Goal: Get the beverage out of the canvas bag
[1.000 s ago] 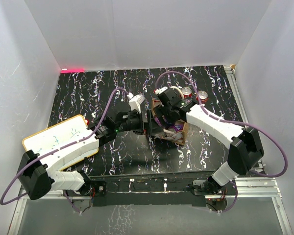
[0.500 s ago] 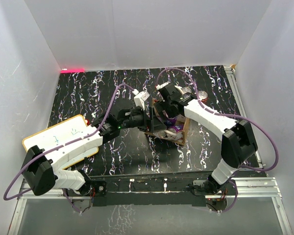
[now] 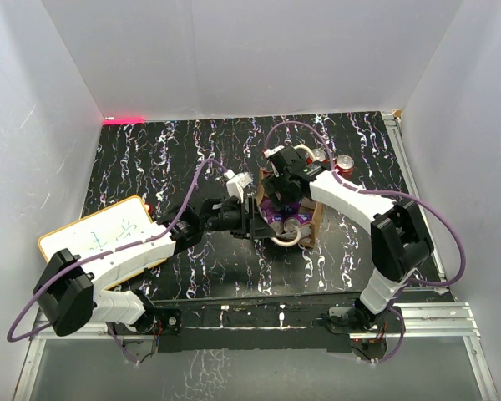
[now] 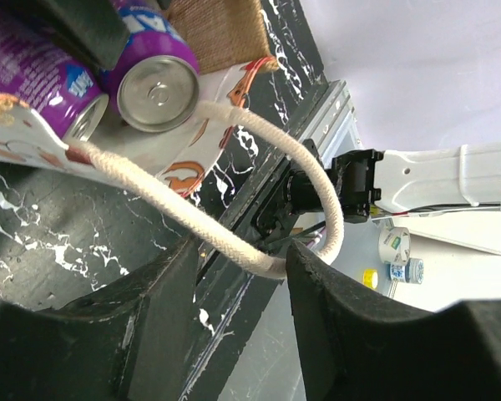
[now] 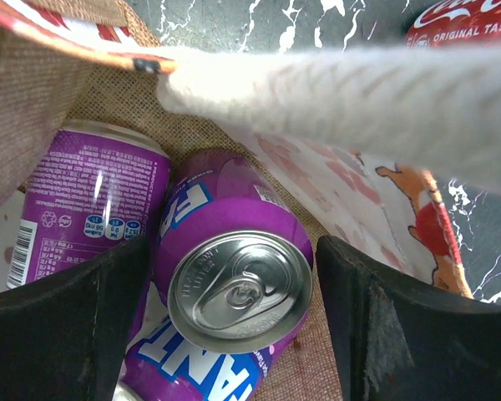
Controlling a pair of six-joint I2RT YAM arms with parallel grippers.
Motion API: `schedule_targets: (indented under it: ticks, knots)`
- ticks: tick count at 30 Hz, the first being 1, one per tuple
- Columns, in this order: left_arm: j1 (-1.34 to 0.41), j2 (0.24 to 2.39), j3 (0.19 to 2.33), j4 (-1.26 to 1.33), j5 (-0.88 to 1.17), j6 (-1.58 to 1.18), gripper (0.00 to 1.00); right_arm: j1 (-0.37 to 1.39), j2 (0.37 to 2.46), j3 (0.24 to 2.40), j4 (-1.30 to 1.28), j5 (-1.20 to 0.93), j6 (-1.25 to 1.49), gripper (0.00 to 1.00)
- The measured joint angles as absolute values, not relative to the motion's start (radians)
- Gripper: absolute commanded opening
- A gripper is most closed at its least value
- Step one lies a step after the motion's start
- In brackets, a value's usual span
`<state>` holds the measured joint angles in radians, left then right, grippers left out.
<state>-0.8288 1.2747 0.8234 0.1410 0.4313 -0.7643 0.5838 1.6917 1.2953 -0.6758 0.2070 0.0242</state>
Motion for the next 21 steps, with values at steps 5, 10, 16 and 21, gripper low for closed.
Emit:
schedule_targets:
  ticks: [5,10,16,21]
  knots:
    - [-0.83,1.274,0.796,0.12,0.428,-0.786,0.51,0.582,1.701,1.278,-0.67,0.211,0.023,0.87]
    - [-0.83,1.274,0.796,0.102,0.413,-0.789,0.6,0.581,1.71,1.272,-0.654,0.209,0.023,0.73]
    - [-0.831,1.294,0.82,0.075,0.399,-0.788,0.44,0.579,1.71,1.266,-0.645,0.184,0.021,0.42]
    - [-0.832,1.299,0.825,0.057,0.387,-0.786,0.12,0.581,1.71,1.266,-0.645,0.18,0.02,0.26]
